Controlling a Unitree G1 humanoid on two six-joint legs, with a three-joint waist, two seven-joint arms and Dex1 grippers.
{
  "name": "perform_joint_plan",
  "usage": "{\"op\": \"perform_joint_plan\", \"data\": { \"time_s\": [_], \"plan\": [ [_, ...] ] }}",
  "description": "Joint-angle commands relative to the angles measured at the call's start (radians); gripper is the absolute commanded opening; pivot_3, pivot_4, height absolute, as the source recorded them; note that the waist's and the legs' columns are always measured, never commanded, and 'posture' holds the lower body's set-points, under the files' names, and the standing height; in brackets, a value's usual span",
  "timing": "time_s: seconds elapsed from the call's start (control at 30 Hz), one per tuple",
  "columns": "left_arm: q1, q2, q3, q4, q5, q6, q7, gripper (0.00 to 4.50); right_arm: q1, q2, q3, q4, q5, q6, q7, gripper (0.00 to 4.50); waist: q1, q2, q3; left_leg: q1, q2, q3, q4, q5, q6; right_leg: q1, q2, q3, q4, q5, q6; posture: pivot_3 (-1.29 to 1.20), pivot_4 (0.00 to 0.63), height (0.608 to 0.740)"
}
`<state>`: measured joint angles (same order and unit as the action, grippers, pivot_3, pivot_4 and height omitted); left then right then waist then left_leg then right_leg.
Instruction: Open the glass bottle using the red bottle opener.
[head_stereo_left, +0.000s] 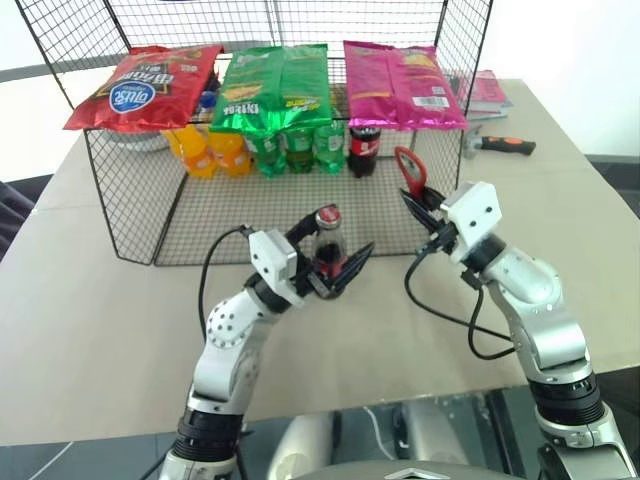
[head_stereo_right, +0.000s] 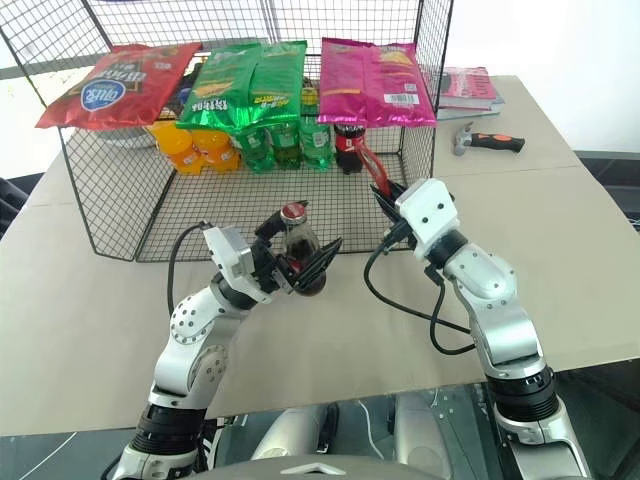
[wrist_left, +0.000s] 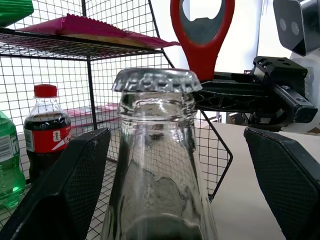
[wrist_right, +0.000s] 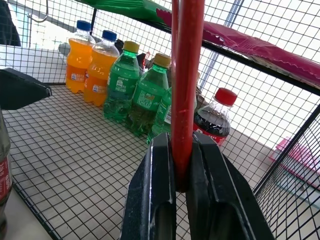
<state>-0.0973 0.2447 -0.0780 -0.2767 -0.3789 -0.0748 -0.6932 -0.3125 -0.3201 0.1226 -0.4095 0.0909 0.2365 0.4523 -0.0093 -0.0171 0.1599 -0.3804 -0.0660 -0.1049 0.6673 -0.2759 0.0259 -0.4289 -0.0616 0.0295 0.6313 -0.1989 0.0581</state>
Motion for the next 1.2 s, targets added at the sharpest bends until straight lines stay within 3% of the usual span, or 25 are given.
{"op": "perform_joint_plan", "data": {
  "time_s": [0.03, 0.07, 0.13, 0.27, 0.33, 0.77, 1.0, 1.2],
  "plan": [
    [0.011, 0.007, 0.009, -0.058, -0.014, -0.004, 0.008, 4.42, -0.02, 0.004, 0.003, -0.011, 0.0, -0.023, 0.003, 0.0, 0.0, 0.0, 0.0, 0.0, 0.0, 0.0, 0.0, 0.0, 0.0, 0.0, 0.0, 0.0, 0.0, 0.0, 0.0, 0.0, 0.15, 0.74],
    [0.013, 0.009, 0.01, -0.058, -0.014, -0.005, 0.009, 4.42, -0.021, 0.005, 0.004, -0.008, 0.0, -0.025, 0.003, 0.0, 0.0, 0.0, 0.0, 0.0, 0.0, 0.0, 0.0, 0.0, 0.0, 0.0, 0.0, 0.0, 0.0, 0.0, 0.0, 0.0, 0.15, 0.74],
    [0.013, 0.009, 0.011, -0.058, -0.016, -0.005, 0.01, 3.88, -0.022, 0.006, 0.006, -0.005, 0.0, -0.029, 0.004, 0.0, 0.0, 0.0, 0.0, 0.0, 0.0, 0.0, 0.0, 0.0, 0.0, 0.0, 0.0, 0.0, 0.0, 0.0, 0.0, 0.0, 0.15, 0.74],
    [0.022, 0.009, 0.01, -0.053, -0.018, -0.019, 0.005, 2.21, -0.019, 0.005, 0.01, -0.001, 0.0, -0.036, 0.005, 0.0, 0.0, 0.0, 0.0, 0.0, 0.0, 0.0, 0.0, 0.0, 0.0, 0.0, 0.0, 0.0, 0.0, 0.0, 0.0, 0.0, 0.15, 0.74],
    [0.026, 0.009, 0.011, -0.045, -0.019, -0.026, 0.003, 1.76, -0.02, 0.004, 0.01, 0.004, 0.0, -0.04, 0.006, 0.0, 0.0, 0.001, -0.001, 0.0, 0.0, 0.0, 0.0, 0.0, 0.0, 0.001, 0.0, 0.0, 0.0, 0.0, 0.0, 0.0, 0.15, 0.74],
    [0.035, -0.001, 0.011, -0.017, -0.013, -0.056, 0.007, 1.75, -0.034, 0.01, 0.035, 0.029, -0.008, -0.068, 0.025, 0.0, -0.001, 0.001, -0.001, 0.001, 0.0, 0.0, 0.0, 0.0, 0.0, 0.001, 0.0, 0.0, 0.0, 0.0, 0.0, 0.0, 0.15, 0.74],
    [0.027, 0.0, 0.001, 0.005, -0.001, -0.063, 0.005, 1.75, -0.076, -0.055, 0.218, 0.053, -0.204, -0.154, 0.088, 0.0, -0.001, 0.001, -0.001, 0.001, 0.0, 0.0, 0.0, 0.0, 0.0, 0.001, 0.0, 0.0, 0.0, 0.0, 0.0, 0.0, 0.15, 0.74],
    [0.019, 0.003, -0.008, 0.018, 0.012, -0.064, 0.007, 1.75, -0.096, -0.075, 0.284, 0.087, -0.344, -0.236, 0.072, 0.0, 0.0, 0.001, -0.001, 0.002, 0.0, 0.0, 0.0, 0.0, 0.0, 0.003, 0.0, -0.001, -0.001, 0.0, 0.0, 0.0, 0.15, 0.74]
  ]
}}
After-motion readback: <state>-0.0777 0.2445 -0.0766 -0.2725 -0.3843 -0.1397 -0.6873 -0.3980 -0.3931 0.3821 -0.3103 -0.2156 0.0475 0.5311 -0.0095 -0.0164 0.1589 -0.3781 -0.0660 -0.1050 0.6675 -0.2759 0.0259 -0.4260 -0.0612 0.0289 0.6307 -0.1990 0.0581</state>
